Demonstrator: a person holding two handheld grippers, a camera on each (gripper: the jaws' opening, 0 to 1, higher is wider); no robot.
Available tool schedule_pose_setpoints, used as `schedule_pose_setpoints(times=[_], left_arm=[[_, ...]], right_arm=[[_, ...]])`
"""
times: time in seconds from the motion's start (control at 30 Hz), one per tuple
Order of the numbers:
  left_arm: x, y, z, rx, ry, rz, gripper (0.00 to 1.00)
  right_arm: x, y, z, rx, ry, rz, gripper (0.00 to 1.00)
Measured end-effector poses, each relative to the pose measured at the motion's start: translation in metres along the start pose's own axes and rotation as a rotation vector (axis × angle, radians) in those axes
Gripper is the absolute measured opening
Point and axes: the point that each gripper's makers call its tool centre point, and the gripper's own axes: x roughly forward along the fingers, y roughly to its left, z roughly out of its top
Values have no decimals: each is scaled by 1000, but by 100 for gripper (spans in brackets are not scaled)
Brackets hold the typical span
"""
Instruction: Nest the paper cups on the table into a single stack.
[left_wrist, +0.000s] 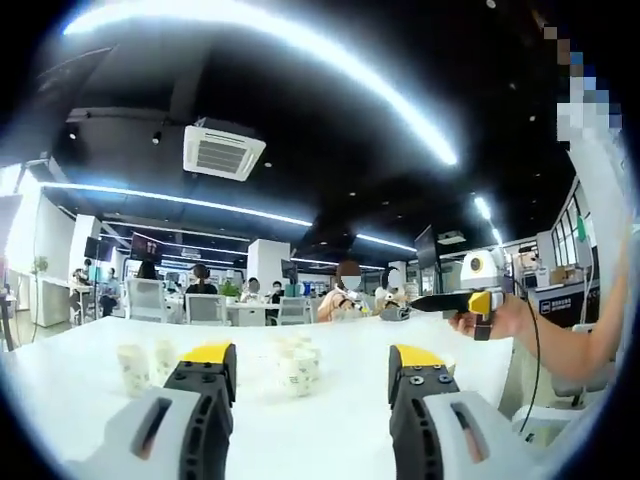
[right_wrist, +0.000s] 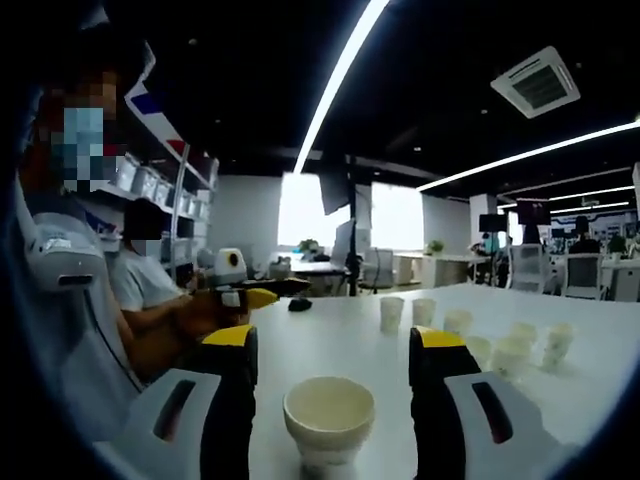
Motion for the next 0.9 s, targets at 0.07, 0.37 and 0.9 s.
schedule_pose_setpoints(times=[0.07,0.37,0.9], left_arm=[[3,10,2,7,3,21,66],[12,76,-8,16,63,132,74],[53,184,-44,-60,130,247,78]], right_arm=[[-2,1,1,-5,-6,-3,65],[-13,0,7,-25,-19,-29,65],[-28,-4,9,-34,-50,-47,65]])
